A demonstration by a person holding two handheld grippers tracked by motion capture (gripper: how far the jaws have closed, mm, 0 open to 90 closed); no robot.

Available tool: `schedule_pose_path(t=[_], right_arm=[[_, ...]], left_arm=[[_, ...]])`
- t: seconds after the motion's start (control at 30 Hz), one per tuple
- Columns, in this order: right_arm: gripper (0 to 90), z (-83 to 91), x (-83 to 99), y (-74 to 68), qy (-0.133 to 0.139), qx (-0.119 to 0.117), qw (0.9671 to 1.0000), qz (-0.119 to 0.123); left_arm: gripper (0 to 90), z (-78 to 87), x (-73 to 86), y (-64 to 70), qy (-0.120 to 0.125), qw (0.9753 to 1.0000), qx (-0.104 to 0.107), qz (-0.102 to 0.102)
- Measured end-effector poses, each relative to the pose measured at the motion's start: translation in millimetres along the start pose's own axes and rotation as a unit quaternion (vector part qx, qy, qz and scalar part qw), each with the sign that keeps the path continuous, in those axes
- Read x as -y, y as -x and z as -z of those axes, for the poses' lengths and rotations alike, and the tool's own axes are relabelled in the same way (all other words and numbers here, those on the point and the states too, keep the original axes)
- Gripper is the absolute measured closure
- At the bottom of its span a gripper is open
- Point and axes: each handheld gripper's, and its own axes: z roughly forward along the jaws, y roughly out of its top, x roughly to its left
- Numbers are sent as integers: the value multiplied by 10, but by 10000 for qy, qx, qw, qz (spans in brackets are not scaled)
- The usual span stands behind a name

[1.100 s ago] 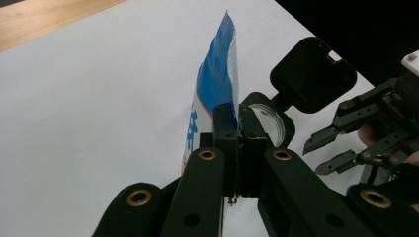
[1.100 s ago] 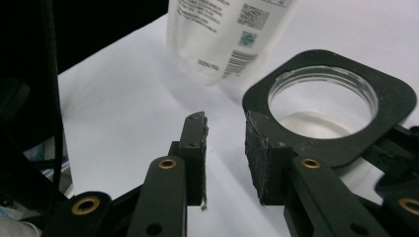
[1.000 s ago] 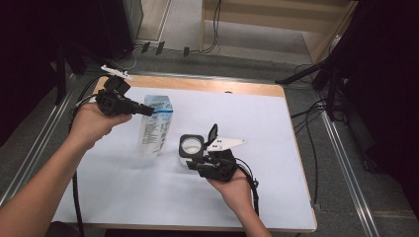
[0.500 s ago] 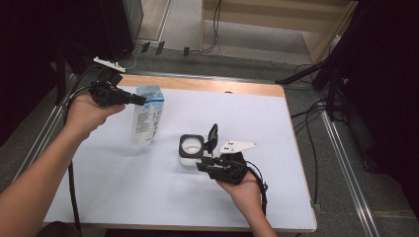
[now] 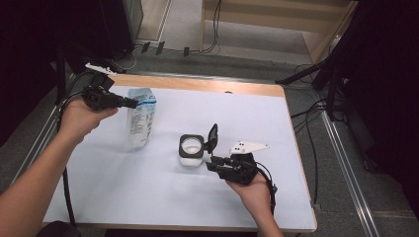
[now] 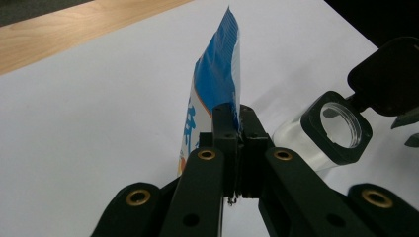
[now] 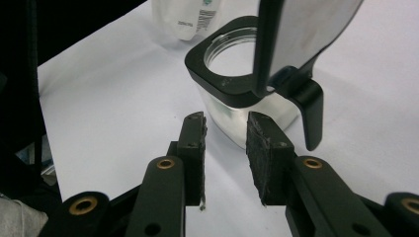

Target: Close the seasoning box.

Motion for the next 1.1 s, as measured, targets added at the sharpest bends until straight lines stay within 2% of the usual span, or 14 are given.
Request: schedule_pose_path(t=[0.13,0.23,0.27,0.3,0.37,0.6,0.83,1.1], right_arm=[[701,32,12,48,39,5,10000,-28],[701,54,24,79,30,57,10000,-1],[701,59,25,86,31,80,10000,25],[701,68,29,93,12,125,9999,67],[700,72,32,111,2,161,9998,109],[695,75,42,178,-8,218,9998,4],[695,85,47,226,27,264,9996,-62],[694,70,54,247,29,256,9996,-69]], left_arm=[[892,53,136,-11,40,10000,34,36],[886,84,223,-9,96,9999,25,64],[884,102,259,-10,89,9999,84,65],[882,109,281,-3,106,9999,40,51],[875,130,342,5,85,9999,125,68],[860,187,535,85,144,9999,33,58],[829,185,655,122,218,9997,70,94],[757,133,707,113,77,9999,-13,131]])
